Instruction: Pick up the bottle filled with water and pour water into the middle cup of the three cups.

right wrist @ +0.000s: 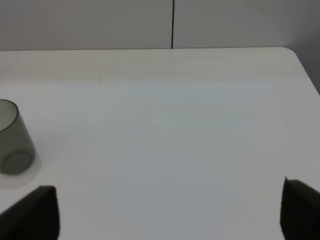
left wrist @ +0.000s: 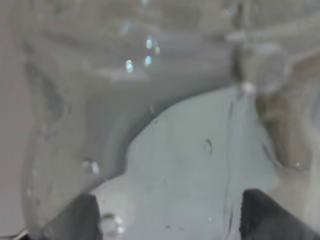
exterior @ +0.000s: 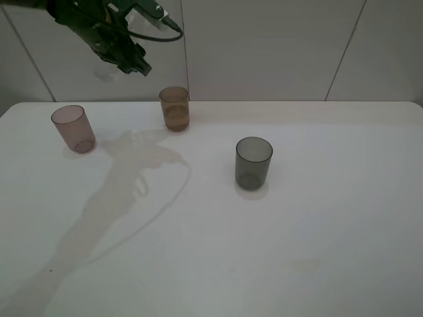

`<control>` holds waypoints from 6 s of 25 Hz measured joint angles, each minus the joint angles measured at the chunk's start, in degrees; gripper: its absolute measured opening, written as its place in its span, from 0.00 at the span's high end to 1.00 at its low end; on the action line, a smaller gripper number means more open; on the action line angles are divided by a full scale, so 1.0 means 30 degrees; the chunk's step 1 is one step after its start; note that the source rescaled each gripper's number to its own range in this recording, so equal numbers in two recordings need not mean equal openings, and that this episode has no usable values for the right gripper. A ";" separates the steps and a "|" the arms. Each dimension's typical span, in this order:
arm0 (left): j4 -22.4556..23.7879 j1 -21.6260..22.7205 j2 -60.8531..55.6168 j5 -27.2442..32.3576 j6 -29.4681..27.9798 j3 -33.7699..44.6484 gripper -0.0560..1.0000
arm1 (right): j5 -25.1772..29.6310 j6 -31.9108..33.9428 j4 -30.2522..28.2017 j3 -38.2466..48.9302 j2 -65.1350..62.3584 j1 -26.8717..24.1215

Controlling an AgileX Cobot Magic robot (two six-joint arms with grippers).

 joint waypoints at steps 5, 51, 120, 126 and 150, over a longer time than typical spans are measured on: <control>-0.1779 0.0000 -0.2116 -0.6297 -0.0229 0.5646 0.93 | 0.0000 0.0000 0.0000 0.0000 0.0000 0.0000; -0.4732 0.0494 0.3596 -2.7330 0.1118 1.4876 0.78 | 0.0000 0.0000 0.0000 0.0000 0.0000 0.0000; -1.0956 0.0494 -3.6169 1.3605 0.3130 1.6896 0.04 | 0.0000 0.0000 0.0000 0.0000 0.0000 0.0000; -1.0998 0.0494 -3.6169 1.3553 0.3210 1.6932 0.04 | 0.0000 0.0000 0.0000 0.0000 0.0000 0.0000; -1.1214 0.6874 -3.6169 1.3553 0.3111 1.6932 0.04 | 0.0000 0.0000 0.0000 0.0000 0.0000 0.0000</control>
